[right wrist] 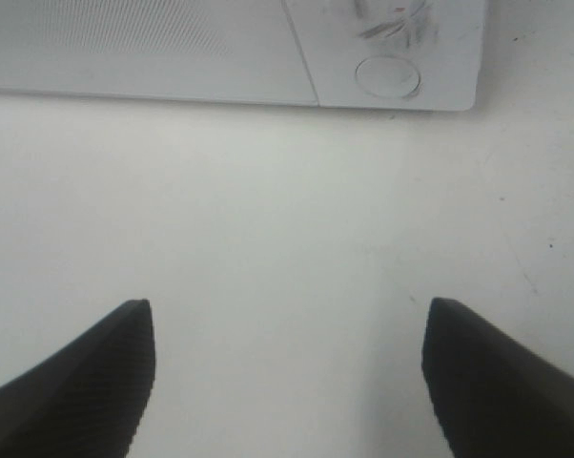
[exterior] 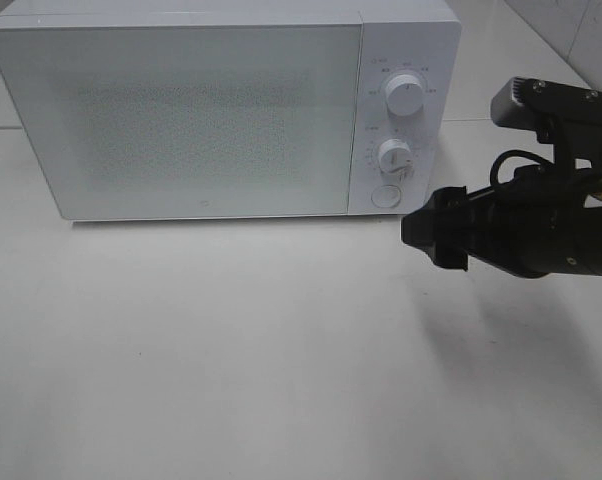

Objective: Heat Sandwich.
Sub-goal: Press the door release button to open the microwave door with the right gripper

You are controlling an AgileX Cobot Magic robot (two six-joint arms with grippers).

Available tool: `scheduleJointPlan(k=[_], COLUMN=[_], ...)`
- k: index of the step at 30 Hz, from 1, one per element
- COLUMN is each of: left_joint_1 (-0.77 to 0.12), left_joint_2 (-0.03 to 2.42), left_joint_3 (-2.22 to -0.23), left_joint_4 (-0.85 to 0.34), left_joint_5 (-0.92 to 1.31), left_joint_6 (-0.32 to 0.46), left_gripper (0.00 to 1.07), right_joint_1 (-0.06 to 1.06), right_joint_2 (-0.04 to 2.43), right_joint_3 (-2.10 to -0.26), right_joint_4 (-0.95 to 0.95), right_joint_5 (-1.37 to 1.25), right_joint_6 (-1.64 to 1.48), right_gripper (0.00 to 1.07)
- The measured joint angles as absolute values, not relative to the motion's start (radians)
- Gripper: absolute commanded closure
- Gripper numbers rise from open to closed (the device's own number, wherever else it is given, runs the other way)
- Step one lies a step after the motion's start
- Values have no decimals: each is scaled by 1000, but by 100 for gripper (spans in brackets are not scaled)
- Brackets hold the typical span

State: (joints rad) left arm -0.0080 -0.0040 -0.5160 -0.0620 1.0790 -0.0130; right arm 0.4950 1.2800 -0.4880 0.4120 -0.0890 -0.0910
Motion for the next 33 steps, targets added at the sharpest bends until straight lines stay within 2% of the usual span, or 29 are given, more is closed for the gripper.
scheduleJointPlan(k=[5, 16, 23, 33], left_joint_1=[-8, -8, -8, -8], left_joint_2=[-4, -4, -4, -4], left_joint_3=[-516, -516, -516, -516], left_joint_4=[-62, -62, -62, -62], left_joint_5=[1079, 1079, 1079, 1079], left_joint_6=[-13, -13, -13, -13], left_gripper=[7, 7, 7, 7], right_joint_1=[495, 495, 495, 495], right_joint_2=[1196, 995, 782, 537], right_joint_3=[-488, -488, -490, -593], right_joint_4=[410, 332, 250, 120], right_joint_5=[82, 334, 494, 761], right_joint_6=[-205, -225, -227, -168], right_gripper=[31, 31, 31, 31])
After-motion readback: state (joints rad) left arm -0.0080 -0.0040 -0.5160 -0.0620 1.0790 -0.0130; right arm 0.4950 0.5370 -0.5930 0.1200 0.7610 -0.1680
